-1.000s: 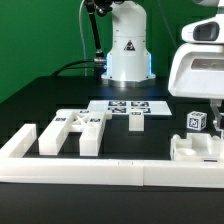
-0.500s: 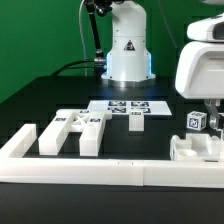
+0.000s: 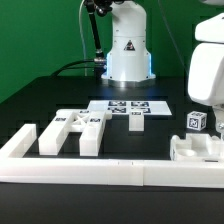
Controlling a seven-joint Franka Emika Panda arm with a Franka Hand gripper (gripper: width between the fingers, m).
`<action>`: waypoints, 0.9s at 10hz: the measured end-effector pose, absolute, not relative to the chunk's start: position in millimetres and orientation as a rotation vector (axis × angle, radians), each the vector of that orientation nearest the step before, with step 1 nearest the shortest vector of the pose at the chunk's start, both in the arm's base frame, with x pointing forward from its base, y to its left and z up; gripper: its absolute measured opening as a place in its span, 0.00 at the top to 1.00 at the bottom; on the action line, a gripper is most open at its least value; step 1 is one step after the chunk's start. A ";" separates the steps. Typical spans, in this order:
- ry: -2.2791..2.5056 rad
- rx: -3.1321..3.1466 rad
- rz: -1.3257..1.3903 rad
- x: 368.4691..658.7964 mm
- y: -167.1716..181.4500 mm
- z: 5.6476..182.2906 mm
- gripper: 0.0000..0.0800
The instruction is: Assemble chair
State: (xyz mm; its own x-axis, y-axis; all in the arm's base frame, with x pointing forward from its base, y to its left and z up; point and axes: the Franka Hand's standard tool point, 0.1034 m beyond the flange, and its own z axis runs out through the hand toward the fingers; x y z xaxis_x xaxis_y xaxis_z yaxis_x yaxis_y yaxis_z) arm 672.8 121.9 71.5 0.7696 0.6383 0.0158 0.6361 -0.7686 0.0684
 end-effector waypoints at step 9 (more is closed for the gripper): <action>1.909 2.337 0.009 676.9 116.6 73.3 0.51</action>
Offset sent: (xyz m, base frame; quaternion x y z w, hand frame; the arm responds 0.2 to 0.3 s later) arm 0.0029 0.0063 0.0025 0.0080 -0.0064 -0.2727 0.9620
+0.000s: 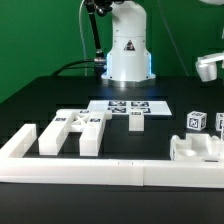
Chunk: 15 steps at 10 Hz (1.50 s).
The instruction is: Assemble chair
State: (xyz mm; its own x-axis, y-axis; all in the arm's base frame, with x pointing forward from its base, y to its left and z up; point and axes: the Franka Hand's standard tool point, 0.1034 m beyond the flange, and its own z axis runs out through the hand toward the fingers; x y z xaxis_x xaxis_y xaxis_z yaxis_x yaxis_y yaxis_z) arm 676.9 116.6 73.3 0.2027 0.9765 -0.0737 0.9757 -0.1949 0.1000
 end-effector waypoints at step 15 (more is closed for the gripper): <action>0.181 3.106 0.041 673.4 116.4 72.9 0.64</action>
Offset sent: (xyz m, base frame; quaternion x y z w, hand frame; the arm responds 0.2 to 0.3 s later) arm 0.0000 0.0000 0.0000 0.0000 0.0000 0.0000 1.0000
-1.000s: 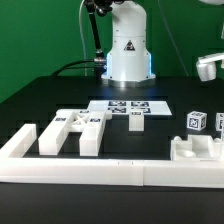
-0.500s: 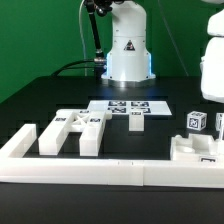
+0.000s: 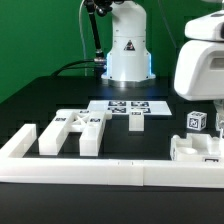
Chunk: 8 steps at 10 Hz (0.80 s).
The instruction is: Assemble chair
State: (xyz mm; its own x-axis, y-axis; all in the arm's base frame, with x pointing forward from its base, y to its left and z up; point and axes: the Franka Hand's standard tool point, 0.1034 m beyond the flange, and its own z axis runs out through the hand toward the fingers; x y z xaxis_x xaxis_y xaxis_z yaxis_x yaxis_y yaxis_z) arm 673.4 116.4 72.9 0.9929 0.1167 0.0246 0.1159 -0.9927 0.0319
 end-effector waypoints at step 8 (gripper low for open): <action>-0.638 3.029 0.062 673.4 101.8 72.7 0.64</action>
Offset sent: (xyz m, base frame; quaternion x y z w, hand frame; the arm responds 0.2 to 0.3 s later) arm 0.0000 0.0000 0.0000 0.0000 0.0000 0.1938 0.9810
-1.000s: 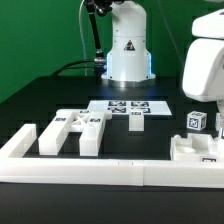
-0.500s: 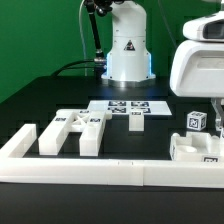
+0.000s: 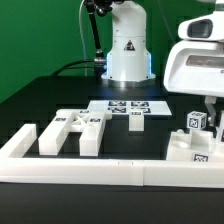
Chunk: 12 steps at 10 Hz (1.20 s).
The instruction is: Assemble chair
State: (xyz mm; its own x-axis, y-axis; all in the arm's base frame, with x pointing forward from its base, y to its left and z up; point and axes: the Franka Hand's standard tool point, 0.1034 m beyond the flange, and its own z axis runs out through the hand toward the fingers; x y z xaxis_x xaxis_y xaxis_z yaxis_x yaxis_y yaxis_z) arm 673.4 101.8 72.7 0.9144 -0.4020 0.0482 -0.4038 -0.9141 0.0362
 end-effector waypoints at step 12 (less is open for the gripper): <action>-0.635 3.017 0.057 647.8 79.9 98.5 0.19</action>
Offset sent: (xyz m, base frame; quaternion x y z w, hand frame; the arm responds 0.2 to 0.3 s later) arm 0.0000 0.0000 0.0000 0.0000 0.0000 0.0000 1.0000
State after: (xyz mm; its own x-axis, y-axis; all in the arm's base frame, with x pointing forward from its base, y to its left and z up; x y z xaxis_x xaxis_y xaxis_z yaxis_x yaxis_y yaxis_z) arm 647.8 79.9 98.5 0.9146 -0.4015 0.0479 -0.4036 -0.9136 0.0490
